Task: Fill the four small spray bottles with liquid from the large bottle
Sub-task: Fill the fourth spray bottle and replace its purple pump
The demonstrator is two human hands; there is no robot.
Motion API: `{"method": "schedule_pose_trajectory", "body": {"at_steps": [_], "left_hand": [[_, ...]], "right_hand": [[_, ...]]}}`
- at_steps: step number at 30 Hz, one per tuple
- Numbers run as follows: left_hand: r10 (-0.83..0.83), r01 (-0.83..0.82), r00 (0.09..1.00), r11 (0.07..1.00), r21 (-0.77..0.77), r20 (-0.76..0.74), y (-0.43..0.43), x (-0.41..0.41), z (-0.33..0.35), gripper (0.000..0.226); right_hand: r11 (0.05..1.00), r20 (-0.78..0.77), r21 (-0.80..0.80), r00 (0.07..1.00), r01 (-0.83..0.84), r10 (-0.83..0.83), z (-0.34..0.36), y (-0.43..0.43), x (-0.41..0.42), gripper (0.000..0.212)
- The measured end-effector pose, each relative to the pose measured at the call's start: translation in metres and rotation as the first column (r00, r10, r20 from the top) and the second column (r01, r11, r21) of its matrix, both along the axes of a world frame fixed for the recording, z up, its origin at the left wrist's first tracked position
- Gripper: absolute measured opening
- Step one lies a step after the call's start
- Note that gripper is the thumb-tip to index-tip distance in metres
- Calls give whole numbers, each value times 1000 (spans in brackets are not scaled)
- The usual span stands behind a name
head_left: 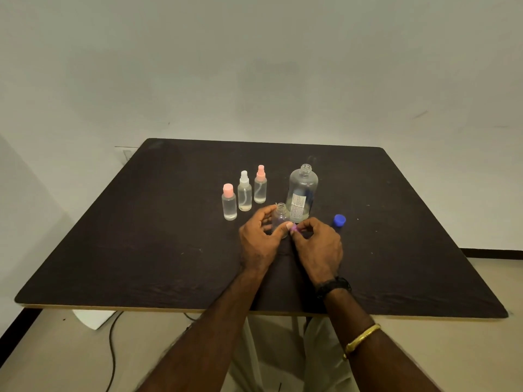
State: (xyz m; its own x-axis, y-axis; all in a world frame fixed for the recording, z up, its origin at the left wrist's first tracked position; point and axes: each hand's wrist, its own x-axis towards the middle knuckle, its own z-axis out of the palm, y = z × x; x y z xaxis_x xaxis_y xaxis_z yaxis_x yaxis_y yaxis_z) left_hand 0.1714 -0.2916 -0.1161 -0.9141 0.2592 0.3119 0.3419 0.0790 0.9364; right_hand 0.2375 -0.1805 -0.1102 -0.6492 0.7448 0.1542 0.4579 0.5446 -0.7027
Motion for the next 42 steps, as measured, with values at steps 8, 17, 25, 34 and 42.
{"method": "schedule_pose_trajectory", "body": {"at_steps": [8, 17, 25, 34, 42], "left_hand": [[2, -2, 1000, 1000, 11, 6, 1, -1, -2, 60], [9, -9, 1000, 1000, 18, 25, 1, 0, -3, 58], [2, -2, 1000, 1000, 12, 18, 0, 1, 0, 57], [8, -8, 1000, 1000, 4, 14, -1, 1, -2, 56], [12, -12, 1000, 1000, 23, 17, 0, 2, -1, 55]], "right_hand": [[1000, -410, -3, 912, -25, 21, 29, -5, -8, 28], [998, -344, -61, 938, 18, -38, 41, 5, -34, 85], [993, -340, -109, 940, -51, 11, 25, 17, -44, 83], [992, -434, -39, 896, -121, 92, 27, 20, -41, 75], [964, -431, 184, 866, -191, 254, 35, 25, -29, 71]]}}
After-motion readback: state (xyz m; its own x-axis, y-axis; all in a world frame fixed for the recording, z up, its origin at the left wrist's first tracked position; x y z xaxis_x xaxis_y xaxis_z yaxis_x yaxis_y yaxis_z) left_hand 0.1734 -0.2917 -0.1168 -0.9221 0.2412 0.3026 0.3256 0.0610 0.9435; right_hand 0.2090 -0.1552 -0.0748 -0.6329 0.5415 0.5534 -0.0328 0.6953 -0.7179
